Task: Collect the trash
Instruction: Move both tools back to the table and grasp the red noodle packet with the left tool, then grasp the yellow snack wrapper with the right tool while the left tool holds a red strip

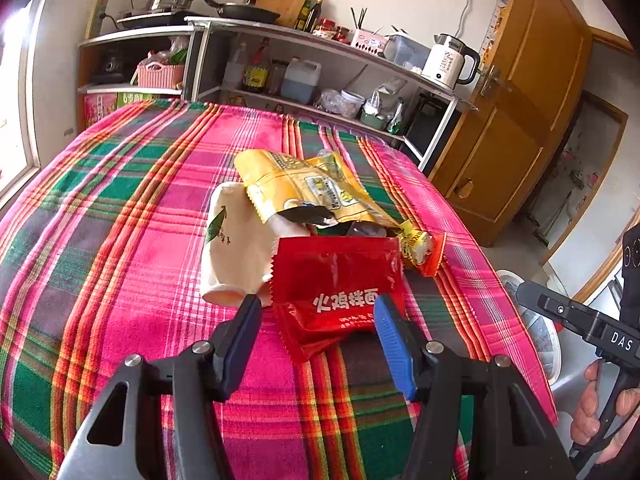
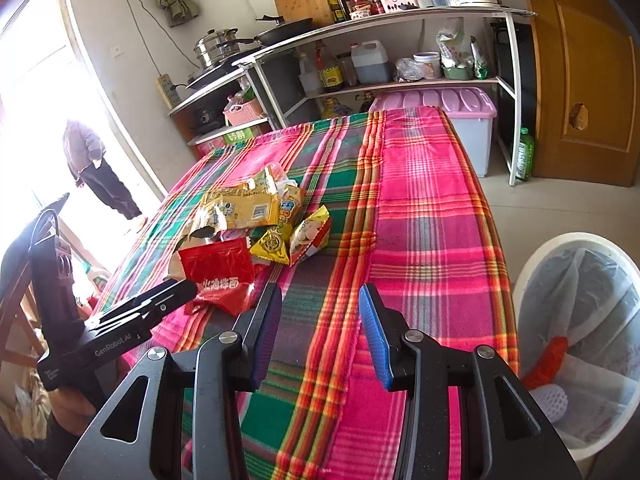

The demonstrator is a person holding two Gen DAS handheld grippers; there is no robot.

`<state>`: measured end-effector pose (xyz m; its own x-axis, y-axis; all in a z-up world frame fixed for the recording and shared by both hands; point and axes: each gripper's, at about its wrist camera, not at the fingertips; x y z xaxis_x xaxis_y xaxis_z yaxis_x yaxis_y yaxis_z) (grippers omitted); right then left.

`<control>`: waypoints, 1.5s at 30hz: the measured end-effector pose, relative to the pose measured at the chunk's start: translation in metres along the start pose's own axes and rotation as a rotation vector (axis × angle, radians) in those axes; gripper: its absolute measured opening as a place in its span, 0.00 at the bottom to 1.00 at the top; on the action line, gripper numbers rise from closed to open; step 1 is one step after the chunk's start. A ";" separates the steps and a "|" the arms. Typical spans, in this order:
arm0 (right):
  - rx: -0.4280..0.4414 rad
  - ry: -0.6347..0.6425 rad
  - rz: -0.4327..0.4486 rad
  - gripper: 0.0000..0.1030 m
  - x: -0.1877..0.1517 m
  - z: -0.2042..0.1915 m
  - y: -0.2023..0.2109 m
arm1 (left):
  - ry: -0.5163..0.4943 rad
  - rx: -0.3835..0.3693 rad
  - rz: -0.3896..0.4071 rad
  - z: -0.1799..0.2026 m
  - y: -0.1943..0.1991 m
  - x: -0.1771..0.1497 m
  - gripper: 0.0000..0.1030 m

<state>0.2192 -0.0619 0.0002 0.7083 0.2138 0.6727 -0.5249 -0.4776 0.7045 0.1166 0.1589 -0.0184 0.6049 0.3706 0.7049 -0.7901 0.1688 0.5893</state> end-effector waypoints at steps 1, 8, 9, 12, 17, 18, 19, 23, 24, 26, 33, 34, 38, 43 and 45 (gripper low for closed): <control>0.002 0.000 -0.002 0.40 0.001 -0.001 -0.002 | 0.006 -0.003 -0.005 -0.001 -0.002 0.001 0.59; 0.028 -0.030 -0.027 0.40 0.014 -0.004 -0.028 | -0.007 -0.003 -0.032 0.000 -0.013 0.006 0.59; 0.034 -0.036 -0.034 0.40 0.017 -0.005 -0.033 | -0.009 -0.004 -0.036 0.000 -0.015 0.007 0.59; 0.046 -0.059 -0.059 0.40 0.023 -0.005 -0.050 | -0.005 -0.009 -0.049 0.000 -0.019 0.009 0.59; 0.069 -0.098 -0.080 0.40 0.032 -0.007 -0.070 | 0.002 -0.029 -0.062 -0.001 -0.021 0.011 0.59; 0.069 -0.103 -0.087 0.40 0.033 -0.008 -0.075 | 0.001 -0.033 -0.064 -0.001 -0.022 0.010 0.59; 0.068 -0.108 -0.092 0.40 0.035 -0.008 -0.078 | 0.000 -0.034 -0.067 -0.001 -0.022 0.011 0.59; 0.069 -0.132 -0.123 0.40 0.036 -0.007 -0.092 | -0.004 -0.027 -0.078 0.000 -0.023 0.010 0.58; 0.066 -0.137 -0.129 0.41 0.037 -0.006 -0.095 | -0.005 -0.025 -0.077 0.000 -0.023 0.010 0.55; 0.064 -0.138 -0.135 0.40 0.037 -0.006 -0.098 | -0.006 -0.024 -0.079 0.001 -0.024 0.010 0.49; 0.054 -0.124 -0.124 0.27 0.035 -0.003 -0.096 | -0.024 -0.030 -0.086 0.005 -0.025 0.007 0.23; 0.049 -0.122 -0.120 0.27 0.034 -0.002 -0.093 | -0.029 -0.029 -0.083 0.006 -0.024 0.007 0.21; 0.040 -0.116 -0.110 0.26 0.028 0.005 -0.083 | -0.044 -0.042 -0.076 0.013 -0.020 0.005 0.12; 0.025 -0.124 -0.095 0.26 0.020 0.016 -0.063 | -0.058 -0.054 -0.057 0.020 -0.012 0.002 0.06; 0.019 -0.123 -0.085 0.26 0.016 0.019 -0.054 | -0.060 -0.059 -0.049 0.023 -0.008 0.001 0.04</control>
<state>0.2681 -0.0489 -0.0310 0.8029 0.1480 0.5774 -0.4529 -0.4784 0.7524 0.1259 0.1367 -0.0138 0.6465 0.3053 0.6991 -0.7627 0.2393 0.6008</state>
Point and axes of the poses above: each gripper's, at about its wrist camera, not at the fingertips, and y roughly against the way its jaws point, z to its right, x to its top, and after that the axes turned 8 degrees about -x, right-handed
